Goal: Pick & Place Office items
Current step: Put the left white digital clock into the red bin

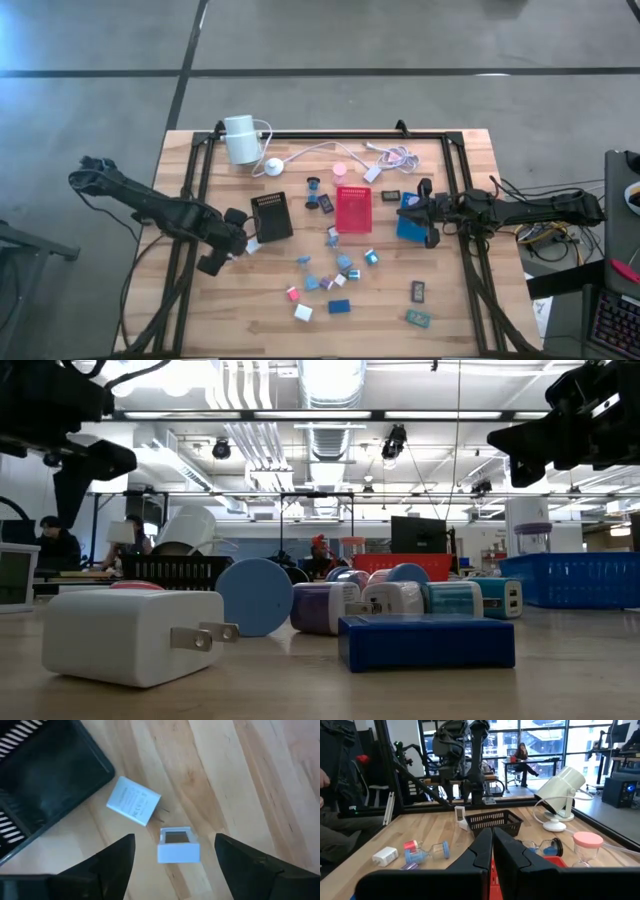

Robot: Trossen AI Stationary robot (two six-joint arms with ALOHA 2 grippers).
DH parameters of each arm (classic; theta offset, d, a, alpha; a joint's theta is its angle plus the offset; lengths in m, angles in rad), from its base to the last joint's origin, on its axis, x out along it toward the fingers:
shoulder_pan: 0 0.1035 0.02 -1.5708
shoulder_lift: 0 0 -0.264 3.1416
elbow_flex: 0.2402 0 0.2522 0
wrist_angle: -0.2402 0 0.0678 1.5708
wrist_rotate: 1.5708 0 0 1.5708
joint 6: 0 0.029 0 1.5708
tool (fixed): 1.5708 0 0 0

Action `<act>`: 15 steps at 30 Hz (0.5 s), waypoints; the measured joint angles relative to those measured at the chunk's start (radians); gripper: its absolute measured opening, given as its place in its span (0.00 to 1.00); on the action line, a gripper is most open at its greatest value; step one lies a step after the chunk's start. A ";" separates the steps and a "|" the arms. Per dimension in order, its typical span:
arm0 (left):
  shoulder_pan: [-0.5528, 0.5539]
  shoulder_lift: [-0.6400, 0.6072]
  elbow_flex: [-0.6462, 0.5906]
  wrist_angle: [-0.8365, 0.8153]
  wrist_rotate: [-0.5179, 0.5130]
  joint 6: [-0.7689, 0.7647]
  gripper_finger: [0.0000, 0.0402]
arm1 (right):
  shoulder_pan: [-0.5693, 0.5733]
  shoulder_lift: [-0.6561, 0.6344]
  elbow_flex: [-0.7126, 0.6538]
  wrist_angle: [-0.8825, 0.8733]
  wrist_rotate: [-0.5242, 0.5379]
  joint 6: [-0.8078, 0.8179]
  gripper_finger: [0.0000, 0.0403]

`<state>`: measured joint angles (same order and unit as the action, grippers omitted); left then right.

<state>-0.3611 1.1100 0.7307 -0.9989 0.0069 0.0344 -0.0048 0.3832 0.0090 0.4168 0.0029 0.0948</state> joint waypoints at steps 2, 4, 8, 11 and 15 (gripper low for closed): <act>0.000 0.021 0.000 0.002 0.006 -0.027 0.70 | 0.000 0.000 0.000 0.000 0.000 0.002 0.03; 0.000 0.049 0.000 0.009 0.023 -0.074 0.70 | 0.000 0.000 0.000 0.000 0.000 0.002 0.03; -0.003 0.095 0.000 0.009 0.031 -0.094 0.70 | 0.000 0.000 0.000 0.000 0.000 0.002 0.03; -0.003 0.117 -0.001 0.009 0.031 -0.094 0.70 | 0.000 0.000 0.000 0.000 0.000 0.002 0.03; -0.004 0.135 -0.005 0.008 0.031 -0.094 0.70 | 0.000 0.000 0.000 0.000 0.000 0.002 0.03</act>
<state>-0.3649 1.2453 0.7262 -0.9904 0.0380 -0.0597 -0.0046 0.3832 0.0090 0.4164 0.0025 0.0971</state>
